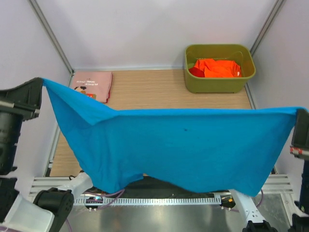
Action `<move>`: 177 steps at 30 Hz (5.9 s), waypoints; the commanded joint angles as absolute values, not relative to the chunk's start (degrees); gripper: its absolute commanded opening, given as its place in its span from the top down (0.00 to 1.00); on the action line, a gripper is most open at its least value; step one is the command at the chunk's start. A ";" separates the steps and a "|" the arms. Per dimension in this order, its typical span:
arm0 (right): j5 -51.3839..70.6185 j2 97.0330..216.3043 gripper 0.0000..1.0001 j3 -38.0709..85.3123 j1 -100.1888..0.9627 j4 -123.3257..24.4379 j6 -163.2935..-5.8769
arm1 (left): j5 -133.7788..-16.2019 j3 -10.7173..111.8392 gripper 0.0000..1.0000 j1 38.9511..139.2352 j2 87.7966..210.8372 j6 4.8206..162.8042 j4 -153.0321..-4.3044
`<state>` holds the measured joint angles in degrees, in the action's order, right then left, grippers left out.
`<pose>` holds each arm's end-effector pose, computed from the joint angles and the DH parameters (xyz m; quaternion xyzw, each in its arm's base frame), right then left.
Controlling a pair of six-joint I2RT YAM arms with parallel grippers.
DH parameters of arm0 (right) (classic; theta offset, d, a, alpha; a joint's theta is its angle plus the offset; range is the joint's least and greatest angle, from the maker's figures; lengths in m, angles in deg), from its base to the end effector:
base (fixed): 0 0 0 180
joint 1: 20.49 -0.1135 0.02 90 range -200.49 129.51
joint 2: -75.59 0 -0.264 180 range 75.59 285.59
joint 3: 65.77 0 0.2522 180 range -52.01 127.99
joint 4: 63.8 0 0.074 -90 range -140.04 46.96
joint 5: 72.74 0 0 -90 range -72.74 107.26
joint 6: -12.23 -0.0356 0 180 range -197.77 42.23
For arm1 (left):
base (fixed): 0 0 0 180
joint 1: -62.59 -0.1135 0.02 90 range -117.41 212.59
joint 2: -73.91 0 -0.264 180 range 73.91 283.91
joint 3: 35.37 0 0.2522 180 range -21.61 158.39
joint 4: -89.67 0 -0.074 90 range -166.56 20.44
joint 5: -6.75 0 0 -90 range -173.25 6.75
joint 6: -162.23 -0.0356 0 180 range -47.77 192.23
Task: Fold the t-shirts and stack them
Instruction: Flatten the tshirt out, then fold the tshirt
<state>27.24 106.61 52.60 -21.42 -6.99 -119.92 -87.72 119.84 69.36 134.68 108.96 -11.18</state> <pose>-0.1005 -0.0078 0.5569 0.2446 0.4358 0.2775 0.8205 -0.0223 0.0054 0.6242 -0.1867 0.5777 -0.2724 0.7465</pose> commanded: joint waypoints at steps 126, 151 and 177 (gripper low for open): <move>23.85 163.21 0.99 -2.62 -10.47 -57.69 -109.85 | -82.90 41.60 1.00 69.71 160.67 125.49 -49.22; 27.98 168.23 0.99 -1.48 -7.65 -51.01 -109.94 | -91.51 23.83 1.00 74.37 149.59 129.19 -54.33; 25.96 166.03 0.60 11.45 -7.92 -17.79 -113.10 | -98.91 29.10 0.47 72.72 151.42 119.78 -46.15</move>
